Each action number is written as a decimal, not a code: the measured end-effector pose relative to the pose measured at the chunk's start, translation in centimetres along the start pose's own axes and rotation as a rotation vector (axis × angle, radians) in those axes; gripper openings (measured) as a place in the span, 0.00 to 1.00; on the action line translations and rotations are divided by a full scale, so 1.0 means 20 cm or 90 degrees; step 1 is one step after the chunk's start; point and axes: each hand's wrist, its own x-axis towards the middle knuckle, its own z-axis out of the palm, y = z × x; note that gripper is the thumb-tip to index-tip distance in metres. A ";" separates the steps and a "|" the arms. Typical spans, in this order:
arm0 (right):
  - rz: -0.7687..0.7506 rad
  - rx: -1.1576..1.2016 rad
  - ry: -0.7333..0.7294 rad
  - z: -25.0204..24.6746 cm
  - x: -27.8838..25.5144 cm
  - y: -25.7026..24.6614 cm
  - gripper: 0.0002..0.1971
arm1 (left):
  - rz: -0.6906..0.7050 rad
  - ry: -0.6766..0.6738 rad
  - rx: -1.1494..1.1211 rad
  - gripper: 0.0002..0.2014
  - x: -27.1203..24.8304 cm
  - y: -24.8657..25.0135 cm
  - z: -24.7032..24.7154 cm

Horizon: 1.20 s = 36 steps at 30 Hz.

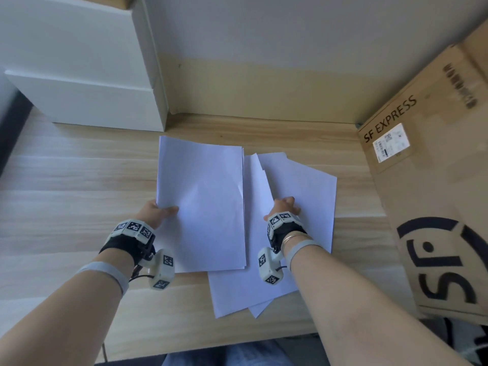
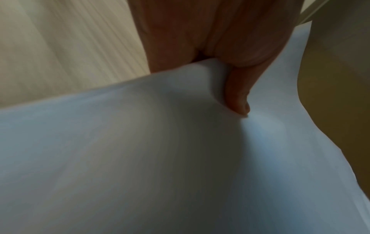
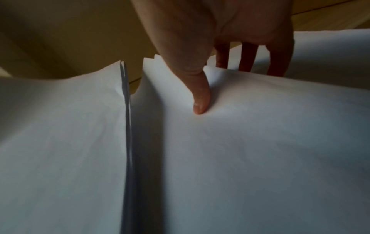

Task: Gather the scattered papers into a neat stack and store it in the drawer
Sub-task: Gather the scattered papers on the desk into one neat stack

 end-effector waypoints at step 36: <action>-0.051 0.401 0.085 -0.26 0.05 0.23 0.19 | -0.082 -0.043 0.110 0.22 0.00 0.02 0.15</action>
